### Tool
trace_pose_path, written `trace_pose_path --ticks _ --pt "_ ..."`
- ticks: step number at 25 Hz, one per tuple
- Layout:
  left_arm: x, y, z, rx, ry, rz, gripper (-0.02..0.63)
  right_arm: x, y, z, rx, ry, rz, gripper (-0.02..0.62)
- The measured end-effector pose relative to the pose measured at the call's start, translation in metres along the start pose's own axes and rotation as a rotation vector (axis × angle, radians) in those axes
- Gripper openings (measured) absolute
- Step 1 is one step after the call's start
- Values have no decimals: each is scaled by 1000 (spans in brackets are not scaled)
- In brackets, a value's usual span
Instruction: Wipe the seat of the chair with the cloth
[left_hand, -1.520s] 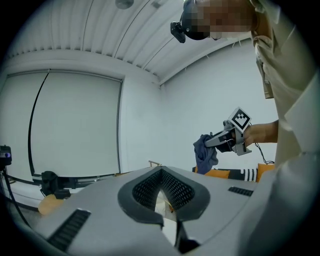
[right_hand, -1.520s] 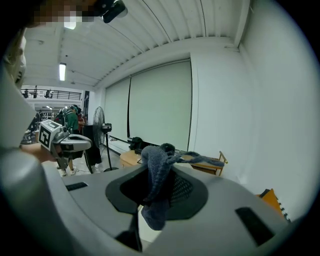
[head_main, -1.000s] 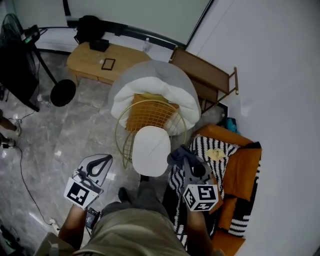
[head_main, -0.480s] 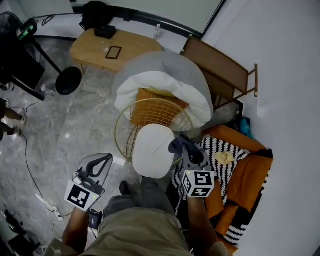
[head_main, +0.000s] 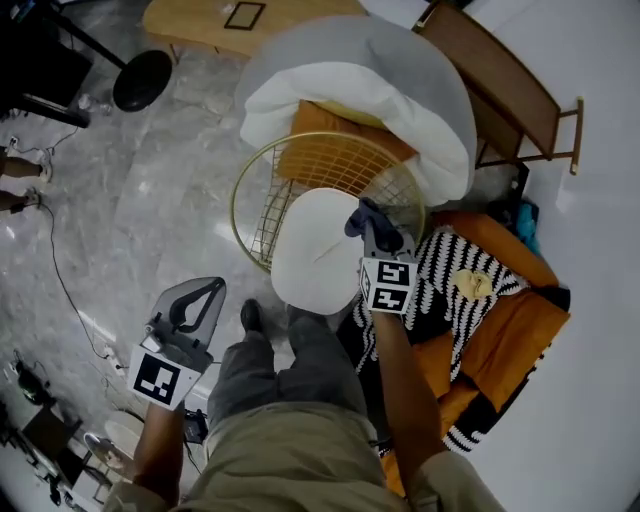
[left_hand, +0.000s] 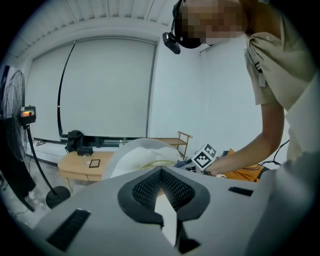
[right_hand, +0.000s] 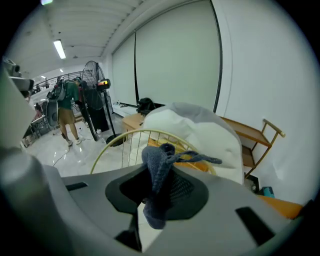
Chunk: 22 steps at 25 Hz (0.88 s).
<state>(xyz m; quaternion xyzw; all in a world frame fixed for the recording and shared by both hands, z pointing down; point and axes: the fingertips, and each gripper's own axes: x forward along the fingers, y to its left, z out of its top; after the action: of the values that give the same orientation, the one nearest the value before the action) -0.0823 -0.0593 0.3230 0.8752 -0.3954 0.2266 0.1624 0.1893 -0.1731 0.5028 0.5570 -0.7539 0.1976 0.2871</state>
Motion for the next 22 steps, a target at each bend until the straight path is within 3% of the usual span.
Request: trace_pose_path --ticks 10,12,18,22 --pt "18 12 -81 -78 78 28 15 153 39 -146 -10 267 14 91" --pt "19 11 -96 -100 94 30 15 174 59 -160 -46 303 42 91" --pt "25 6 -126 -140 150 20 15 213 133 -176 -239 362 227 94" --pt "37 4 -122 -125 141 -7 15 205 110 -197 -346 394 218 94"
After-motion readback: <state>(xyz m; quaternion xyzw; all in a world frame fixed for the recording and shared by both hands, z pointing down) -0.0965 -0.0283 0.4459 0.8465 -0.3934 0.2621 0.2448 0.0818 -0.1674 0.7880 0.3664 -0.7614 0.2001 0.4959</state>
